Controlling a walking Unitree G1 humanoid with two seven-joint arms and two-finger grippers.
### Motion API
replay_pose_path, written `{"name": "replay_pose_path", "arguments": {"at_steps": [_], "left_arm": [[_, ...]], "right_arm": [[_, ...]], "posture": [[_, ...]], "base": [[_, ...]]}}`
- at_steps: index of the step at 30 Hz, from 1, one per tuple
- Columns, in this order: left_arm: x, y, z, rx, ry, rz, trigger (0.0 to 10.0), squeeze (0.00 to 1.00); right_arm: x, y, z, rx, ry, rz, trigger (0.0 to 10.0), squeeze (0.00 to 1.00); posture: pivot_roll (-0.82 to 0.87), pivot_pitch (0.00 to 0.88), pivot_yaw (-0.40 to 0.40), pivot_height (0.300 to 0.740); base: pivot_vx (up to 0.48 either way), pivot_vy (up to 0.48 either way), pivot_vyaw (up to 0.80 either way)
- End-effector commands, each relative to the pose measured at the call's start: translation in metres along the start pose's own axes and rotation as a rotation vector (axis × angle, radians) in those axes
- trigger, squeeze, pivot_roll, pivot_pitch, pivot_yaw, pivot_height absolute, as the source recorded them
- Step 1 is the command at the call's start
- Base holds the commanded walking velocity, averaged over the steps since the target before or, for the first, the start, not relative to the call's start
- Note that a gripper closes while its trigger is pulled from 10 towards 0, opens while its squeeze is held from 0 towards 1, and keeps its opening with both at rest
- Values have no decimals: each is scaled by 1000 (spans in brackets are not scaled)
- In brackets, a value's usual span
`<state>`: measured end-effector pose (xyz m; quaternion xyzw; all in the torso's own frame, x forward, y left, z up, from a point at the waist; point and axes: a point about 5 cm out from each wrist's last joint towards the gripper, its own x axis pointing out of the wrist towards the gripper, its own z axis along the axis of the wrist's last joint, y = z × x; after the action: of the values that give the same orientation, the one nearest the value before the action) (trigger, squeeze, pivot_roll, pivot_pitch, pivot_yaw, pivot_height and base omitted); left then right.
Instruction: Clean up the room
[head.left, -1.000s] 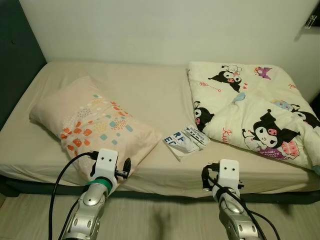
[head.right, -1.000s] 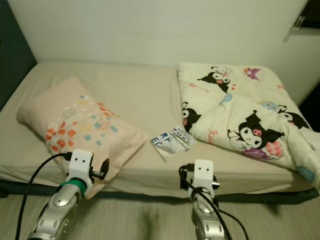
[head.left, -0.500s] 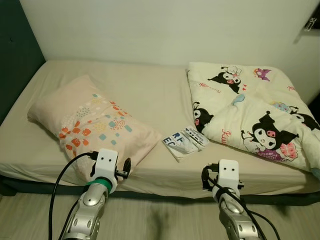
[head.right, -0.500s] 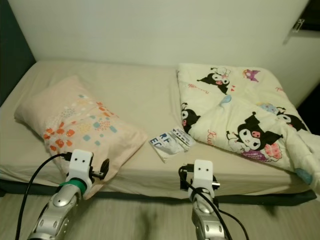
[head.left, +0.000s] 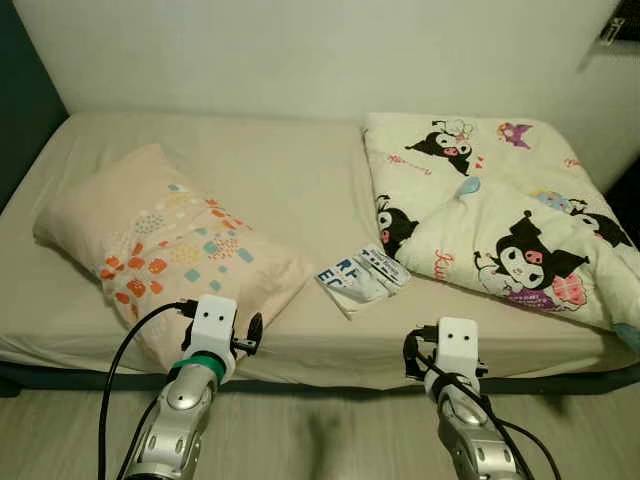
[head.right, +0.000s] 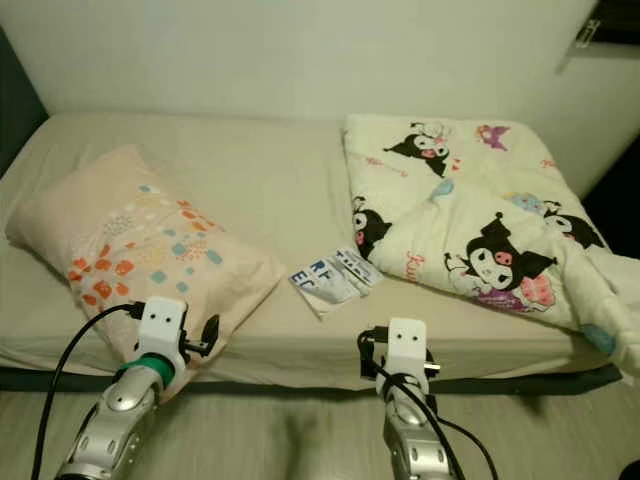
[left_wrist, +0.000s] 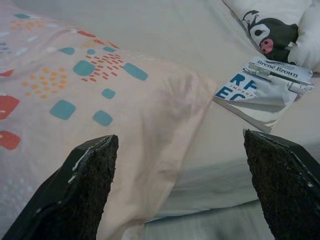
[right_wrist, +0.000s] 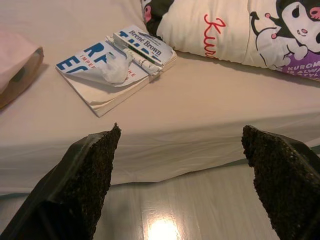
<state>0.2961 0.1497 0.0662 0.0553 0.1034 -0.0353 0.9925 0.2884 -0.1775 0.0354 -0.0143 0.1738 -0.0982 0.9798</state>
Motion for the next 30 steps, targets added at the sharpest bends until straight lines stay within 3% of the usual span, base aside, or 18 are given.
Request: {"name": "replay_pose_path", "arguments": {"at_steps": [1, 19, 25, 30], "left_arm": [[-2, -1, -8, 4, 33, -5, 10000, 0], [-3, 1, -9, -6, 38, 6, 10000, 0], [-4, 3, -7, -22, 26, 4, 10000, 0], [-5, 3, -7, -23, 23, 1, 10000, 0]], "right_arm": [[-1, -2, -7, -3, 34, -6, 10000, 0], [-2, 0, -7, -24, 29, 21, 10000, 0], [-3, 5, -6, -43, 15, 46, 10000, 0], [-3, 4, -7, -7, 22, 39, 10000, 0]], "posture": [[123, 19, 20, 740], [123, 18, 25, 740], [123, 18, 25, 740], [123, 18, 25, 740]], "base": [[0, 0, 0], [0, 0, 0], [149, 0, 800], [313, 0, 0]]}}
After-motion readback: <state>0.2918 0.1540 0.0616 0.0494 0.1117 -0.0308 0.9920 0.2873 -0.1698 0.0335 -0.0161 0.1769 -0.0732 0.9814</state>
